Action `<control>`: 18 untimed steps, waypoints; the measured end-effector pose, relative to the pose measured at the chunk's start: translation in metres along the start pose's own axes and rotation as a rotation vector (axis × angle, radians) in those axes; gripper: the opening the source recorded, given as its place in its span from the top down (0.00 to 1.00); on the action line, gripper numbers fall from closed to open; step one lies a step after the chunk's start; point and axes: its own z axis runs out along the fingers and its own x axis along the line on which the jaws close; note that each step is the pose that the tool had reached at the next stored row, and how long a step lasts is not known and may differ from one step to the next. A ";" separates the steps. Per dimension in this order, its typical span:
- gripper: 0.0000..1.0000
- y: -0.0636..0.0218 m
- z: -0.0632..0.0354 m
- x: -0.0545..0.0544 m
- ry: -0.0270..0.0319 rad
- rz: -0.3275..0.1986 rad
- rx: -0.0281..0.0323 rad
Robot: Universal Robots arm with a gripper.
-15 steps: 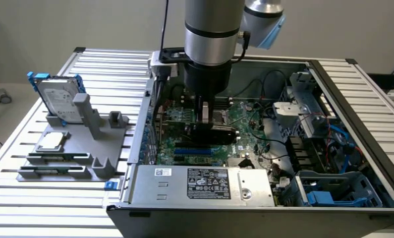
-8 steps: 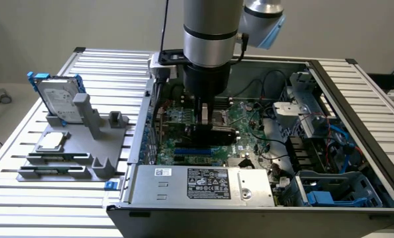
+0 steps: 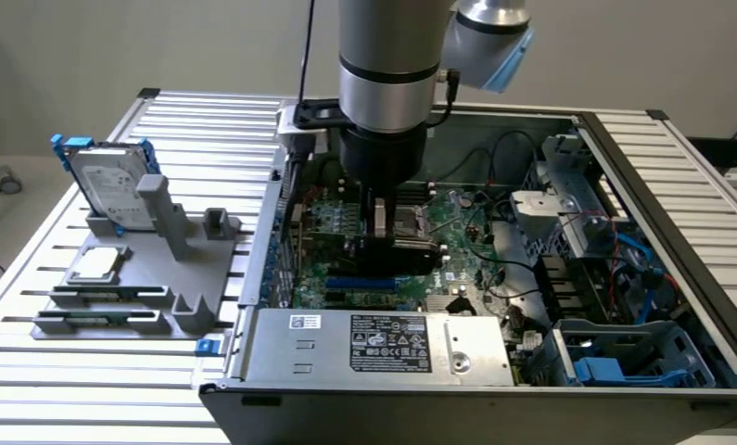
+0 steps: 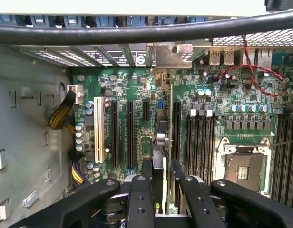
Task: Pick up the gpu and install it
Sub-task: 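Insert the gpu into the slot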
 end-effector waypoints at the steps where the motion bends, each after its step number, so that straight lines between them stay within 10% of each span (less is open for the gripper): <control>1: 0.74 0.0001 0.0004 0.000 0.0000 0.000 0.0001; 18: 0.74 0.0035 0.0084 0.000 -0.0003 0.000 0.0046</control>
